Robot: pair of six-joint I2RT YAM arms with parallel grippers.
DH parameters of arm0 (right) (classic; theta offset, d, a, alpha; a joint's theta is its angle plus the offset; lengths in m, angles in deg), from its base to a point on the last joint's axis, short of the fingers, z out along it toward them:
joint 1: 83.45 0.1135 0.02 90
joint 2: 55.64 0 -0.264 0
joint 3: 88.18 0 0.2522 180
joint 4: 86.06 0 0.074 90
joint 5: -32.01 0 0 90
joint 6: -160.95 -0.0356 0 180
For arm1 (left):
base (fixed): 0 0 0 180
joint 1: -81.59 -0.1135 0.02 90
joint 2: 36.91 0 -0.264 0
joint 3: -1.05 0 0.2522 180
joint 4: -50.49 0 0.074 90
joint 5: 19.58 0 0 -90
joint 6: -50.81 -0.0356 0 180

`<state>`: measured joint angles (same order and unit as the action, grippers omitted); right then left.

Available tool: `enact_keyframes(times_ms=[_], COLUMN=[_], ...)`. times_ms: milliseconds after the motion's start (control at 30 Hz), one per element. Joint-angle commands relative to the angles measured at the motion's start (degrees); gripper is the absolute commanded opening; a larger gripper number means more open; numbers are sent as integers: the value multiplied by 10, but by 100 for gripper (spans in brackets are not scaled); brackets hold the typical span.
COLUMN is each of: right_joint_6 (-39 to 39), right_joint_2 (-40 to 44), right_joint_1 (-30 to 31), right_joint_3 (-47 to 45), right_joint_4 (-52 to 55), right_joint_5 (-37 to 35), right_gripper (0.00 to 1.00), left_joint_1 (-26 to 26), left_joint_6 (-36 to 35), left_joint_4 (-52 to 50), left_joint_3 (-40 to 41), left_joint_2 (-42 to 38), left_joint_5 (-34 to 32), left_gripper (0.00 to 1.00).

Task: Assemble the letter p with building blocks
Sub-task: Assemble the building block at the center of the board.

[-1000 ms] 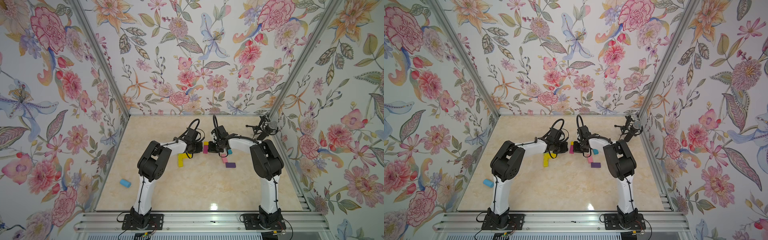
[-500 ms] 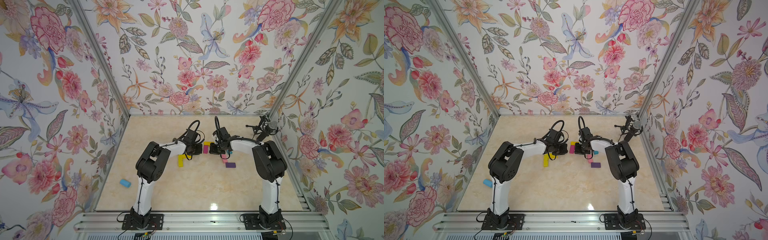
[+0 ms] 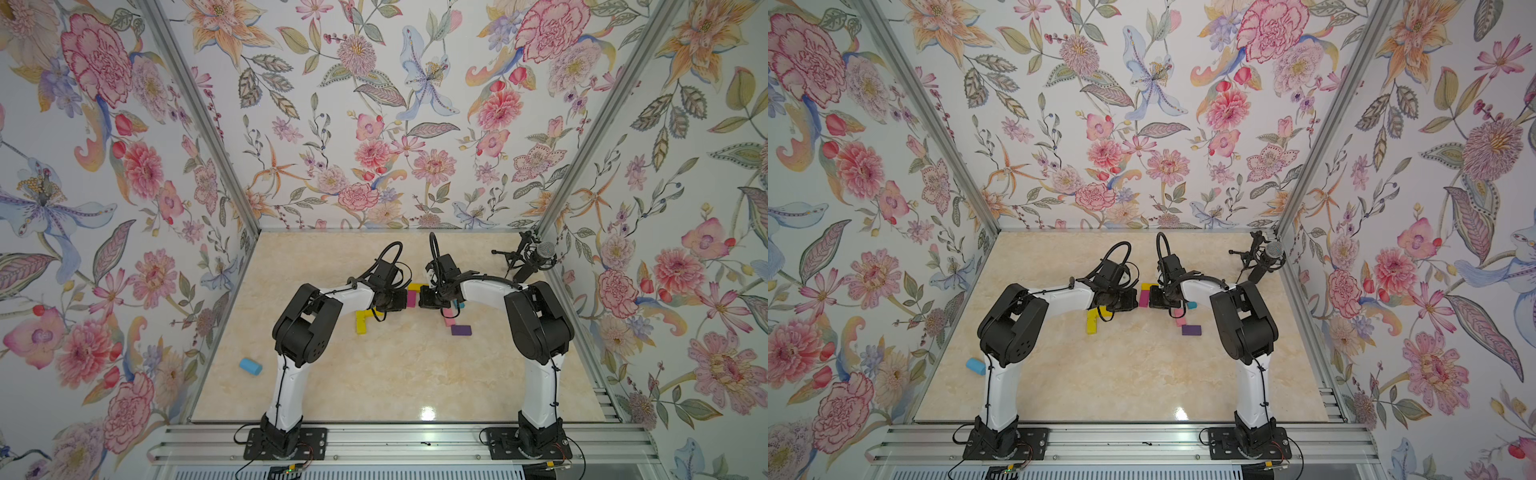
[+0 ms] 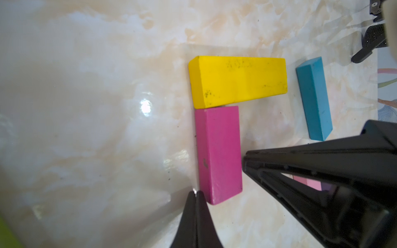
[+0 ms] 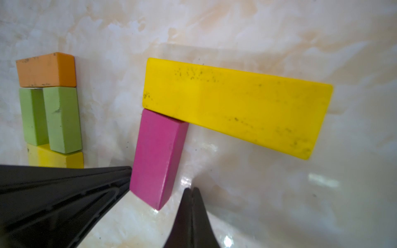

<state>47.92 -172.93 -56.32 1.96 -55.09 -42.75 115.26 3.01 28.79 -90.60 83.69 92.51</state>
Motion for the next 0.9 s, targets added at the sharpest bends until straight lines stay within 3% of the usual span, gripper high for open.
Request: enact_keyframes(times_ms=[0,867], right_joint_6=[-5,-3], right_joint_2=[-17,-17], right_joint_1=[-1,-3], right_joint_3=[-9,-12], right_joint_4=[37,37], right_joint_5=[-16,-16], right_gripper=[0,0], left_joint_1=[5,5], left_joint_6=[-10,-7], left_joint_4=[-10,-12], left_joint_3=[-15,-26], left_joint_2=[1,11], left_joint_5=[1,3], left_gripper=[0,0])
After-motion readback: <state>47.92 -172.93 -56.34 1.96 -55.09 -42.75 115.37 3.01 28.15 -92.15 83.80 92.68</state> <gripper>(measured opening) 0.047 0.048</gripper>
